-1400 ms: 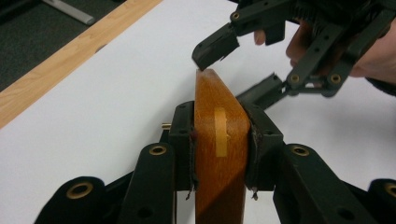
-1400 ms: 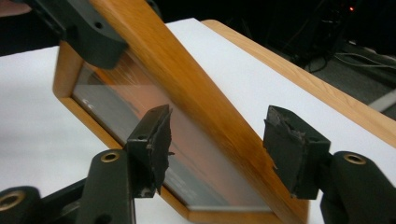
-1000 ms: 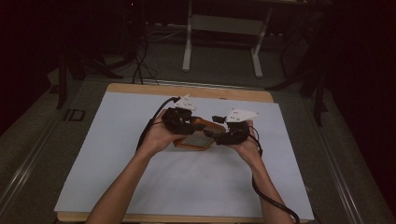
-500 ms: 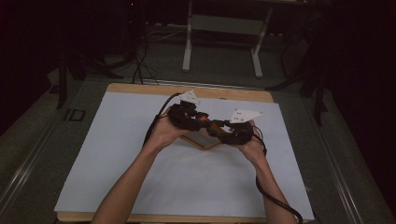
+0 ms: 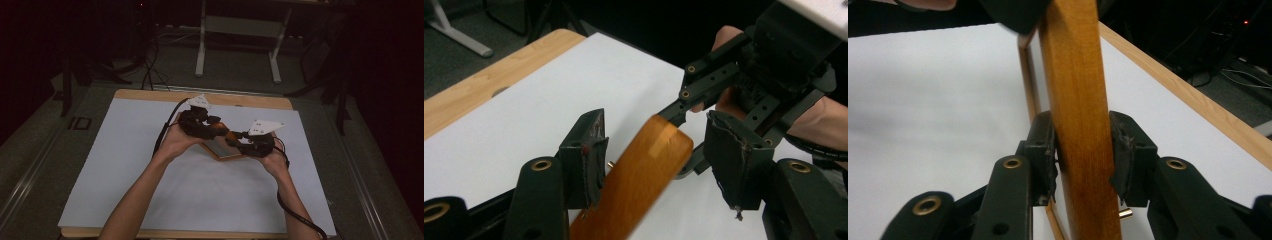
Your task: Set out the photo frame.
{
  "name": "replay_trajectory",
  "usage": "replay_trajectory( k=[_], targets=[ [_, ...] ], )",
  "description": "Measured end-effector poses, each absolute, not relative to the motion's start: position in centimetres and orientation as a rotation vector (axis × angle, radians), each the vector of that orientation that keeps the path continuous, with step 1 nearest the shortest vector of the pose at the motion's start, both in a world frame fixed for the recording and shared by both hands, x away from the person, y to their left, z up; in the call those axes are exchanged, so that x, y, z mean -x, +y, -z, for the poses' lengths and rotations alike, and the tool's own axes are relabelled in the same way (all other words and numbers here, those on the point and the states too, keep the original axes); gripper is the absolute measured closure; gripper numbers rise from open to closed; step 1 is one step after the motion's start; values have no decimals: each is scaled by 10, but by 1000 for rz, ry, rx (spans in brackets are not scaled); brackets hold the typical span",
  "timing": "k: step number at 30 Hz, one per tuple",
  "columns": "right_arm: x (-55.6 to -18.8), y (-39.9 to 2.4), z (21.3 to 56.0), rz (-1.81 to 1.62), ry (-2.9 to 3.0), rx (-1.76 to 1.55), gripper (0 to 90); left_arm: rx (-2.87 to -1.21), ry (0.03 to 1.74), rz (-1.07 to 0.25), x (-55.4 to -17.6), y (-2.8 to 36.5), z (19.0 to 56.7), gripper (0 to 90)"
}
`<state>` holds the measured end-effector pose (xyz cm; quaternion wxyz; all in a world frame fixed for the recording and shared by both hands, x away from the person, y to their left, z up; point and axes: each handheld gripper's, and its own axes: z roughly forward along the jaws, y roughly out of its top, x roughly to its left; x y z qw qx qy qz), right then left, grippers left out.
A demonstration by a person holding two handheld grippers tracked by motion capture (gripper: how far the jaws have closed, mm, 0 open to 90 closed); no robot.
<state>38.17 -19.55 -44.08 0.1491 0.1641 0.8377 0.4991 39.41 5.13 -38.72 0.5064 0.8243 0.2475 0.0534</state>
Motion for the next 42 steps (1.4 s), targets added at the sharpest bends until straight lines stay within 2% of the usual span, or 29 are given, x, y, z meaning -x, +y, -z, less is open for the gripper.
replay_trajectory(
  k=[17,25,33,42],
  targets=[
    [-380,-214,447,-1448,2381,-541,682,-1856,672,-162,-393,81,388,410],
    [-378,-217,450,-1454,2366,-558,682,-1820,709,-166,-399,103,411,349],
    [-373,-221,453,-1442,2341,-570,681,-1832,695,-146,-404,101,430,333],
    [-369,-228,457,-1422,2320,-591,680,-1879,649,-125,-409,81,454,298]
  ],
)
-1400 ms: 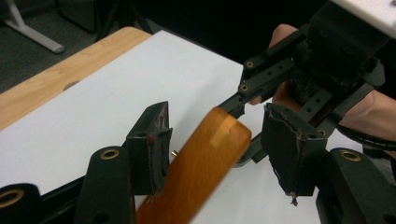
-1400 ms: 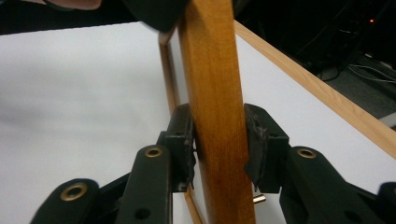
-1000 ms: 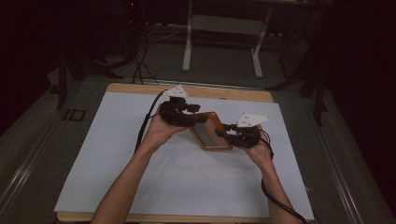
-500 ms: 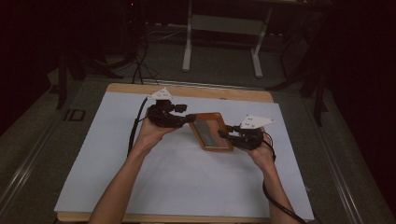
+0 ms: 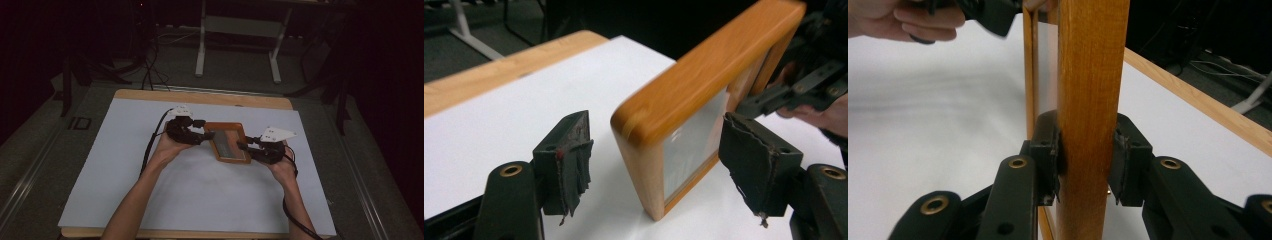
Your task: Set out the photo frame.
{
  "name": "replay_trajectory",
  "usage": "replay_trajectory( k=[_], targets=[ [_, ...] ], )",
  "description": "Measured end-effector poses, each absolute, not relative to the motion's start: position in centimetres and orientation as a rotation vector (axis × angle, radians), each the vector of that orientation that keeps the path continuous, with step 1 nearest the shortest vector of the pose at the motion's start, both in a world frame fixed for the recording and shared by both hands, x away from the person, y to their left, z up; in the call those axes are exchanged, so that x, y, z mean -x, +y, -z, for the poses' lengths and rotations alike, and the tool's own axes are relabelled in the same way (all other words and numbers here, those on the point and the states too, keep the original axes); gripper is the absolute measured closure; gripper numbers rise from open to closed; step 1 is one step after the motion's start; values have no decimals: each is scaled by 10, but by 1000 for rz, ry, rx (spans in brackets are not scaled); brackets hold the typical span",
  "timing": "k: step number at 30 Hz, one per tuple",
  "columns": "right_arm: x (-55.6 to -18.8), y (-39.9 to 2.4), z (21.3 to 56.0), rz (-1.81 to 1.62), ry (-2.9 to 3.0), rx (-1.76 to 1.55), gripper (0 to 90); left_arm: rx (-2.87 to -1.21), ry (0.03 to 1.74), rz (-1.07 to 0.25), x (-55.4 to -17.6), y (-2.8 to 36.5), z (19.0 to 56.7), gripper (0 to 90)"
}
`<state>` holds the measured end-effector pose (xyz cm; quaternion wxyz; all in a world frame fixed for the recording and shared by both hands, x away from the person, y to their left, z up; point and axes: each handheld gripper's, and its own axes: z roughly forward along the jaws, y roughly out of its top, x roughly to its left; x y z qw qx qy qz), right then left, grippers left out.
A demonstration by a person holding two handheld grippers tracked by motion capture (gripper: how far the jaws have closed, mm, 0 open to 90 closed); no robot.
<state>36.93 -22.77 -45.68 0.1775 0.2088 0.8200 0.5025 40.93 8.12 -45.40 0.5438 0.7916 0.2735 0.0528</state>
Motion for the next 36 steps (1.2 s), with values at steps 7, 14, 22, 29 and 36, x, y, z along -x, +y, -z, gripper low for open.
replay_trajectory(
  k=[7,14,22,29,36],
  targets=[
    [-369,-235,460,-1398,2316,-627,671,-1901,633,-99,-414,62,470,285],
    [-369,-239,463,-1405,2314,-658,670,-1934,624,-145,-412,48,475,425],
    [-373,-244,466,-1408,2312,-729,659,-1964,661,-243,-408,44,472,530],
    [-377,-254,473,-1450,2311,-817,649,-1920,677,-234,-406,45,471,635],
    [-376,-256,474,-1443,2320,-818,629,-1907,642,-240,-399,47,472,664]
  ],
)
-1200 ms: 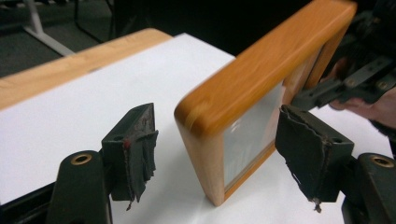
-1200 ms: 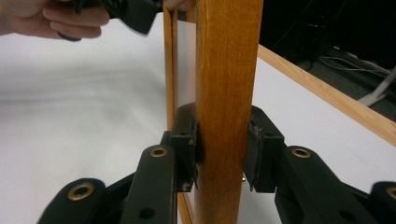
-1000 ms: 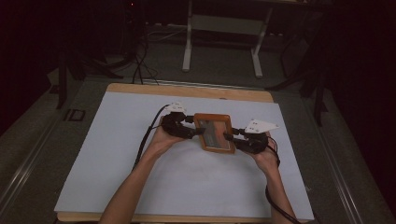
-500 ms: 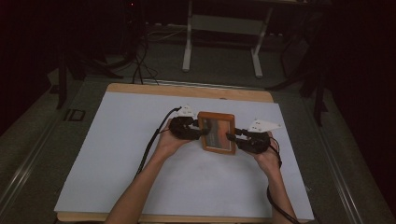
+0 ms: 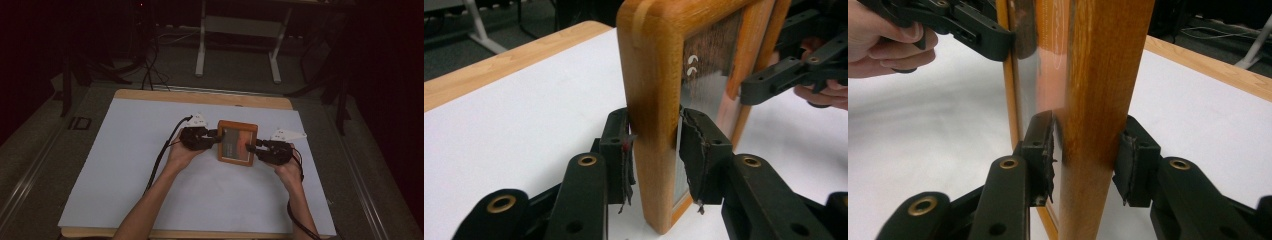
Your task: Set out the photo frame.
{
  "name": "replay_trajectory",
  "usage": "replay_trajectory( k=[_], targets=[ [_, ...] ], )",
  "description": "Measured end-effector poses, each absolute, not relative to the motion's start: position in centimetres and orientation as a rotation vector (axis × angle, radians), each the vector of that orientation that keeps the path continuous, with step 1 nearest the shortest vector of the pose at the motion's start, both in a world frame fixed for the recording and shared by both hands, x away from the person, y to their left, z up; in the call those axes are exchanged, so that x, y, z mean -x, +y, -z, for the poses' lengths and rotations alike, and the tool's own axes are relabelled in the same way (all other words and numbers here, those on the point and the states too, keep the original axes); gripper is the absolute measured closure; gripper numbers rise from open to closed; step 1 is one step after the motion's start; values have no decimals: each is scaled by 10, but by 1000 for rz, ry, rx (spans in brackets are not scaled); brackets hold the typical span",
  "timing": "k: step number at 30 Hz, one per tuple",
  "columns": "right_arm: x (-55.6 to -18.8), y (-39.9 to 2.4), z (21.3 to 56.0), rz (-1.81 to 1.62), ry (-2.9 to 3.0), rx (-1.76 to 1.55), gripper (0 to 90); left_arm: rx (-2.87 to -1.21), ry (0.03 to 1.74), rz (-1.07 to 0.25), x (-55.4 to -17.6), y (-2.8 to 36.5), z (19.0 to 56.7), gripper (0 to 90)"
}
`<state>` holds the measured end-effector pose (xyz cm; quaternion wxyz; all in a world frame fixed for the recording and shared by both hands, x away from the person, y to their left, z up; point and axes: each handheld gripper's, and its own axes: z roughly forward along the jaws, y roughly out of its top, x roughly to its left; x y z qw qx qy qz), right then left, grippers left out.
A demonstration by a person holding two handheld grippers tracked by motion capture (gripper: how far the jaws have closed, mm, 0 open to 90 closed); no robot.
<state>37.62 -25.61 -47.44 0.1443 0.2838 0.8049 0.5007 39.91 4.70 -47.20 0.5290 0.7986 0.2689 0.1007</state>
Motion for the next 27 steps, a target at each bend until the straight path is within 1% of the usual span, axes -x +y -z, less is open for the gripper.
replay_trajectory(
  k=[2,4,6,8,14,17,19,20,23,27],
  targets=[
    [-376,-256,474,-1441,2322,-812,628,-1905,647,-262,-396,47,472,661],
    [-375,-255,474,-1441,2321,-810,630,-1900,639,-249,-395,47,474,656],
    [-375,-255,474,-1459,2326,-774,645,-1917,632,-219,-398,46,478,619],
    [-373,-254,473,-1485,2330,-739,675,-1925,636,-217,-400,43,484,565],
    [-373,-251,471,-1471,2329,-722,675,-1901,609,-174,-406,43,490,518],
    [-373,-252,471,-1470,2331,-692,674,-1938,571,-175,-409,34,490,445],
    [-372,-252,471,-1465,2335,-686,671,-1953,564,-192,-408,29,489,427],
    [-372,-251,471,-1448,2333,-696,658,-1952,569,-192,-408,28,488,435],
    [-375,-250,472,-1334,2327,-776,573,-1945,555,-182,-406,28,486,554],
    [-379,-252,477,-1336,2328,-857,532,-1982,537,-230,-401,24,482,593]
  ],
)
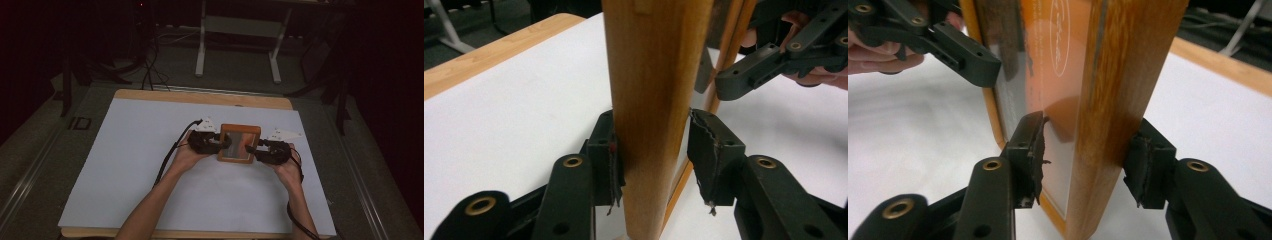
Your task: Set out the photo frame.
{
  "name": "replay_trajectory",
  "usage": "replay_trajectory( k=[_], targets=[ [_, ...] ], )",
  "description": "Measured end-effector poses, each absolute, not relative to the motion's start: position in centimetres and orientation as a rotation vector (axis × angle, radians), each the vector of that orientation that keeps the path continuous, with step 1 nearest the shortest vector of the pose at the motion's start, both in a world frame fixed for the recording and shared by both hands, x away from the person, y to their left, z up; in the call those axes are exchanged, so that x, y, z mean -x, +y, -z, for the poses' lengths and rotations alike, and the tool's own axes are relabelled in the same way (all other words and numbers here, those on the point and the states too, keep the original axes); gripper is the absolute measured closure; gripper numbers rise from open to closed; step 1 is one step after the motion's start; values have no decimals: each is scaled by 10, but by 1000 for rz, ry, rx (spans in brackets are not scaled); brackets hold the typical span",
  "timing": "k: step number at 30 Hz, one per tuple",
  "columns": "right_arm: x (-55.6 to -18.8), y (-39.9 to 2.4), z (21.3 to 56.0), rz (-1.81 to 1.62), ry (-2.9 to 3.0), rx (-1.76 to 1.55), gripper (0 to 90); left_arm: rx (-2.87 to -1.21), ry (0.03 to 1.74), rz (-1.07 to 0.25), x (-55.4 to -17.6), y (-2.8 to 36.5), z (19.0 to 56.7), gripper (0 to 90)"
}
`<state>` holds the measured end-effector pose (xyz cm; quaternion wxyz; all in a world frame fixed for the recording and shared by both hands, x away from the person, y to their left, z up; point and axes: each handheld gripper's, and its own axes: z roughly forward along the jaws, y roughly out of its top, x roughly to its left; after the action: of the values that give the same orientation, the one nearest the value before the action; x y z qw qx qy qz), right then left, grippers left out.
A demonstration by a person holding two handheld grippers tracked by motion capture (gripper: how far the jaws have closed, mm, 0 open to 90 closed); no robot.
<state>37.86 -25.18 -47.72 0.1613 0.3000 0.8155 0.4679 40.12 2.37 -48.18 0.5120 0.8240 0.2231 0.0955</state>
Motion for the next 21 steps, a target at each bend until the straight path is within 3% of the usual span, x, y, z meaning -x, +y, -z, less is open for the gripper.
replay_trajectory(
  k=[21],
  targets=[
    [-383,-216,470,-1422,2350,-895,535,-1922,637,-238,-391,62,470,575]
  ],
)
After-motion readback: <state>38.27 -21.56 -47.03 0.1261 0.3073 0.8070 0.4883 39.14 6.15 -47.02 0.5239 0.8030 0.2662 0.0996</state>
